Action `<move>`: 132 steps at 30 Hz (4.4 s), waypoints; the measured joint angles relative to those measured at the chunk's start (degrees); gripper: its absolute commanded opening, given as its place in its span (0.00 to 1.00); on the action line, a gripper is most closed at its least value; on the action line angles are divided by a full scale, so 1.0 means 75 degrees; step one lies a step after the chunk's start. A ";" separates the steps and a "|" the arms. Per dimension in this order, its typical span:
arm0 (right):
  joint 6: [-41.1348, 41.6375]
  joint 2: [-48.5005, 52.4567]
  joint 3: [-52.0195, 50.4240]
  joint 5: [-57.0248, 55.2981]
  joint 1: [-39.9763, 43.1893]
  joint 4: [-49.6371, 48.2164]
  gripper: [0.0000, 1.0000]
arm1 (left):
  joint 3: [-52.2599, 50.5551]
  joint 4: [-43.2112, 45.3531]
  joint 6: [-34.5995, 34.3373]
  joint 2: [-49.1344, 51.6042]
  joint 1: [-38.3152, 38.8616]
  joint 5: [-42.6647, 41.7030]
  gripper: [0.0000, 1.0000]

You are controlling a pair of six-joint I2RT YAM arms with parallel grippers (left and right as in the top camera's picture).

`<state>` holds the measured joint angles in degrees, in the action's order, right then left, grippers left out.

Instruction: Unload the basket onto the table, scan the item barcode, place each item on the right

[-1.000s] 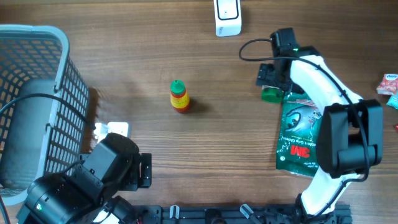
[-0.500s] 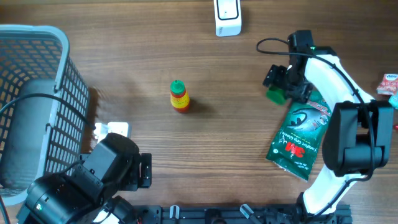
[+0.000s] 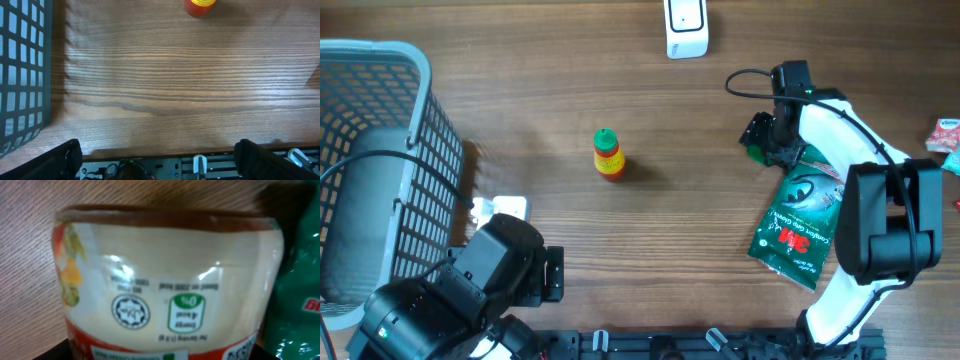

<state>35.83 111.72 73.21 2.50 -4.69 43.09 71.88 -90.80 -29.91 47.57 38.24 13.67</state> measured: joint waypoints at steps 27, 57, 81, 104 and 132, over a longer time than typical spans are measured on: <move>-0.1148 -0.0685 0.0391 0.4707 0.0000 0.2824 0.84 | 0.0000 0.0000 0.0000 0.0000 0.0000 0.0003 1.00; 0.5756 -0.0635 0.0347 0.0469 -0.3821 0.2060 0.70 | 0.0000 0.0000 0.0000 0.0000 0.0000 0.0003 1.00; -0.3357 -0.0624 0.2215 -0.2623 -0.2404 0.2576 1.00 | 0.0000 0.0000 0.0000 0.0000 0.0000 0.0000 1.00; 0.7624 -0.0711 0.0536 0.0356 -0.1454 0.1326 0.78 | 0.0000 -0.0003 0.0000 0.0000 0.0000 0.0000 1.00; -0.1550 -0.0801 0.1813 0.0023 -0.1460 0.2055 1.00 | 0.0000 0.0000 0.0000 0.0000 0.0000 0.0000 1.00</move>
<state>24.21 105.71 86.80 2.68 -15.64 58.50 71.88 -90.80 -29.91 47.57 38.24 13.67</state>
